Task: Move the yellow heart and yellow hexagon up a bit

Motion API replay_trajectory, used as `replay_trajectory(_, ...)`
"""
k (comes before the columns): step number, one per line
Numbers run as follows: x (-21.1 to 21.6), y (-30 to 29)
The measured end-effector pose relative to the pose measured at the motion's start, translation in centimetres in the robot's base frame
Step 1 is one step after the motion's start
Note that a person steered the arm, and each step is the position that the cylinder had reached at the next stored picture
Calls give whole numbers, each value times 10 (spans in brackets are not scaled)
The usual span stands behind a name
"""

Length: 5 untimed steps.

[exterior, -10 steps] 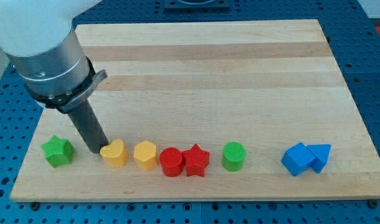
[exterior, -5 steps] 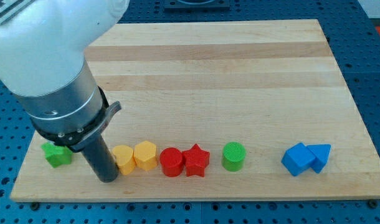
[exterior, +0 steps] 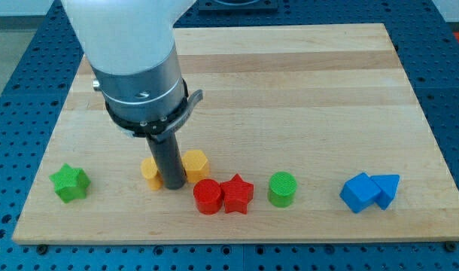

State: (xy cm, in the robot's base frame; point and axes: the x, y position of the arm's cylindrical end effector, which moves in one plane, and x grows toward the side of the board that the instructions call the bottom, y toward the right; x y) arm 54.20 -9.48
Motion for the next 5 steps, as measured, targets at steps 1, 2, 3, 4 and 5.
replay_trajectory(1, 0, 0)
replay_trajectory(2, 5, -6)
replay_trajectory(3, 5, -26)
replay_trajectory(4, 2, -50)
replay_trajectory(5, 1, -54)
